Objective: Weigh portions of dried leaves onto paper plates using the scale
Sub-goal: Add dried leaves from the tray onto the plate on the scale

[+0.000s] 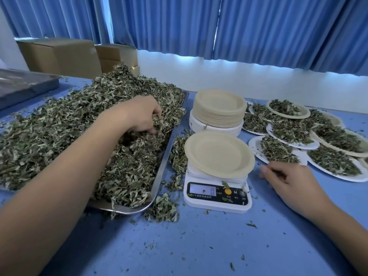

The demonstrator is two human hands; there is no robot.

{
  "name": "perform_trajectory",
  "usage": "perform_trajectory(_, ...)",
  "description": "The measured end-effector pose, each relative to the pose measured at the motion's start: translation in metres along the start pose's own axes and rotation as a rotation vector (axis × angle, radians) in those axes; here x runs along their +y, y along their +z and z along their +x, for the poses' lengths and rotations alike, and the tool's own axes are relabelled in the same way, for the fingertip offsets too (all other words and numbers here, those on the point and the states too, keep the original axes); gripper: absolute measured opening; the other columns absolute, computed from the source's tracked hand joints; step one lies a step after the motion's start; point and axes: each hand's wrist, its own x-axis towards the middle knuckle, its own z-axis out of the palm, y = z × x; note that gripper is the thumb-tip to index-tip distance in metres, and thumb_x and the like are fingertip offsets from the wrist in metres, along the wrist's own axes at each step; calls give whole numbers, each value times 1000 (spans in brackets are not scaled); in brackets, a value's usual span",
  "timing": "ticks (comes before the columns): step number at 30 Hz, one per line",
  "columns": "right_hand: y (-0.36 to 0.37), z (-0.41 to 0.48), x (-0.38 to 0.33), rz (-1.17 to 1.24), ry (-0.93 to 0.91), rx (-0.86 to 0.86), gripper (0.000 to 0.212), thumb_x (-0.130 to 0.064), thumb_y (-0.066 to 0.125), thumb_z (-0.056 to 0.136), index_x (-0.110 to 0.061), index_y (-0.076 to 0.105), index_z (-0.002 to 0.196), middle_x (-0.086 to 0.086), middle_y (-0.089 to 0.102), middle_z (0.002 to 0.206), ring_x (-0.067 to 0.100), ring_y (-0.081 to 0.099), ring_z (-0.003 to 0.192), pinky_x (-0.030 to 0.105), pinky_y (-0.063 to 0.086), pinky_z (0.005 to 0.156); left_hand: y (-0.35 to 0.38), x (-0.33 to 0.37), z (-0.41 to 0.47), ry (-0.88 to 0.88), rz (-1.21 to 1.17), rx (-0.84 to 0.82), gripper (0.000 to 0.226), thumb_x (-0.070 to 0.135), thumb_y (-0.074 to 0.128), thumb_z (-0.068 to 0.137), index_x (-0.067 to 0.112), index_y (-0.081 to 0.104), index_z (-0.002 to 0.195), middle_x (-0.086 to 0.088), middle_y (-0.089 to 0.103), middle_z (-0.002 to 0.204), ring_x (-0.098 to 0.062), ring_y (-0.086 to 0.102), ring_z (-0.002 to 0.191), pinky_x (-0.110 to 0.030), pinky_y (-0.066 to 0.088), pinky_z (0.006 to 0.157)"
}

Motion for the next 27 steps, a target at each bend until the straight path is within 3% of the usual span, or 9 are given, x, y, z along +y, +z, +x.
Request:
perform_trajectory(6, -1, 1, 3, 15, -5, -35, 29, -33, 57, 100, -31, 69, 75, 3, 56, 54, 22, 48, 45, 32, 38, 50, -5, 13, 0, 4, -101, 94, 54, 26, 84, 80, 20, 64, 129, -10, 56, 141, -34, 54, 124, -38, 43, 100)
perform_trajectory(10, -2, 0, 2, 17, -11, -49, 27, -35, 58, 99, -31, 70, 76, 2, 53, 52, 14, 41, 40, 30, 33, 48, -5, 21, -2, 66, -252, 210, 37, 27, 88, 76, 24, 72, 109, 2, 61, 105, -21, 55, 95, -26, 39, 83)
perform_trajectory(13, -2, 1, 1, 20, -24, -53, 27, -32, 60, 100, -28, 69, 75, 1, 52, 53, 11, 39, 40, 22, 30, 46, 1, 34, -7, 130, -534, 266, 22, 23, 90, 73, 24, 74, 88, 16, 67, 73, -8, 62, 75, -23, 49, 70)
perform_trajectory(15, -3, 0, 0, 30, -27, -50, 27, -31, 61, 99, -27, 68, 74, -3, 51, 52, 11, 40, 42, 22, 33, 48, 10, 47, -12, 150, -784, 214, 22, 18, 88, 73, 22, 74, 90, 7, 76, 83, -10, 72, 84, -31, 60, 78)
perform_trajectory(17, -3, -1, -1, 32, -23, -47, 26, -29, 62, 99, -26, 68, 73, -10, 49, 50, 11, 41, 42, 22, 35, 50, 21, 60, -16, 180, -889, 106, 30, 19, 87, 73, 20, 73, 100, 1, 76, 98, -16, 74, 93, -38, 61, 86)
perform_trajectory(21, -4, -2, -1, 31, -28, -48, 26, -28, 63, 99, -25, 68, 74, -12, 49, 50, 11, 44, 44, 21, 36, 51, 34, 73, -22, 269, -623, -149, 60, 33, 89, 74, 31, 63, 128, 5, 64, 123, -14, 63, 113, -40, 51, 103)
perform_trajectory(23, -4, -3, 0, 22, -36, -56, 25, -30, 62, 99, -24, 69, 76, -12, 50, 51, 11, 44, 45, 21, 36, 51, 29, 69, -22, 284, -577, -144, 54, 36, 86, 77, 34, 64, 127, 9, 61, 125, -11, 60, 116, -40, 48, 106)
perform_trajectory(27, -5, -3, 1, 29, -37, -62, 26, -32, 62, 99, -23, 69, 76, -10, 49, 50, 11, 43, 44, 21, 36, 50, 9, 50, -15, 293, -378, 36, 25, 31, 66, 96, 29, 68, 121, 9, 68, 116, -9, 65, 103, -35, 52, 100)
